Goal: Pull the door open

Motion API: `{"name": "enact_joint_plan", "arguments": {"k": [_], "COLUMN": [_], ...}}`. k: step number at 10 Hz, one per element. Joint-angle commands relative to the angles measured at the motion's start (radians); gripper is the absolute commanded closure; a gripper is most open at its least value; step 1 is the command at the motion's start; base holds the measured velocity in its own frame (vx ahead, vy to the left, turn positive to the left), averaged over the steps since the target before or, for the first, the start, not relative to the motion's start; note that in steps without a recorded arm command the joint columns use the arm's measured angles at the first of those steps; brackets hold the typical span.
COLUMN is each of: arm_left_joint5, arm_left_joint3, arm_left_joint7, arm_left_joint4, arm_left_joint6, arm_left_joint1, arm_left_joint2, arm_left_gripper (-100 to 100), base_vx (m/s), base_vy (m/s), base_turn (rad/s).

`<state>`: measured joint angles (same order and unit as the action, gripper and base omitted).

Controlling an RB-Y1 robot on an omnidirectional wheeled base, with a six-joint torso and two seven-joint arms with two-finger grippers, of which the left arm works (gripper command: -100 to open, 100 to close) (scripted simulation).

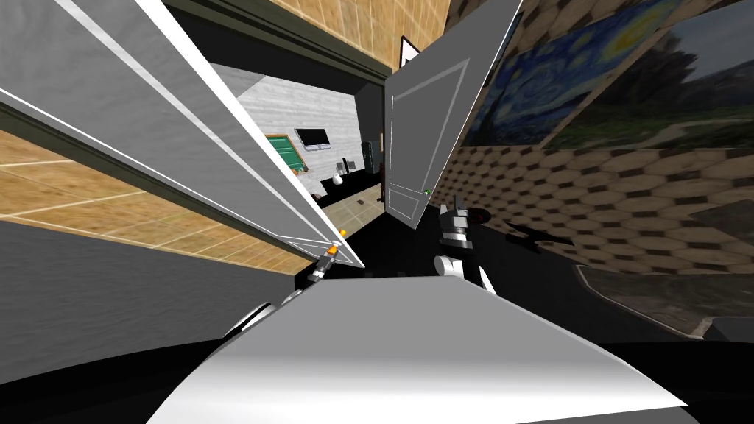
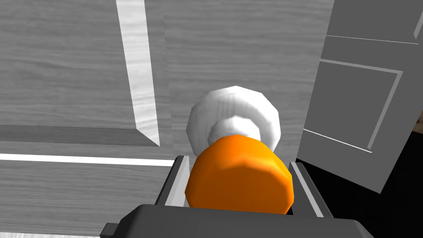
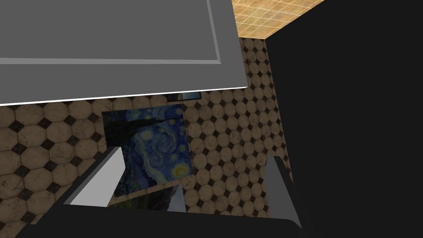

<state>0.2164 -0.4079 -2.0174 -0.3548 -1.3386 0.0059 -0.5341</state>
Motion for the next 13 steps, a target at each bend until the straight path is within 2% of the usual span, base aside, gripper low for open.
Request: {"name": "enact_joint_plan", "arguments": {"k": [1,6,7,8,11,12,13], "arm_left_joint5": [0.000,-0.004,-0.001,0.001,0.001,0.005,0.005], "arm_left_joint3": [0.001,0.000,0.004,0.006,0.006,0.011,0.011], "arm_left_joint7": [0.000,-0.002,0.002,0.003,0.003,0.006,0.006], "arm_left_joint4": [-0.001,-0.001,0.000,0.002,0.002,0.004,0.004], "arm_left_joint6": [-0.002,0.003,-0.026,-0.038,-0.038,-0.065,-0.065], "arm_left_joint1": [-0.001,-0.007,0.028,0.040,0.040,0.067,0.067], "arm_left_joint2": [0.001,0.003,0.002,0.001,0.001,-0.001,-0.001], "arm_left_gripper": [100,100,100,100,100,100,100], "base_vx": [-0.147,-0.175,-0.110,-0.162,-0.040,-0.039,-0.065], "base_vy": [0.091,0.083,0.054,0.078,0.025,0.031,0.044], "base_turn": [-0.129,-0.113,-0.244,-0.251,-0.010,-0.246,-0.124]}}
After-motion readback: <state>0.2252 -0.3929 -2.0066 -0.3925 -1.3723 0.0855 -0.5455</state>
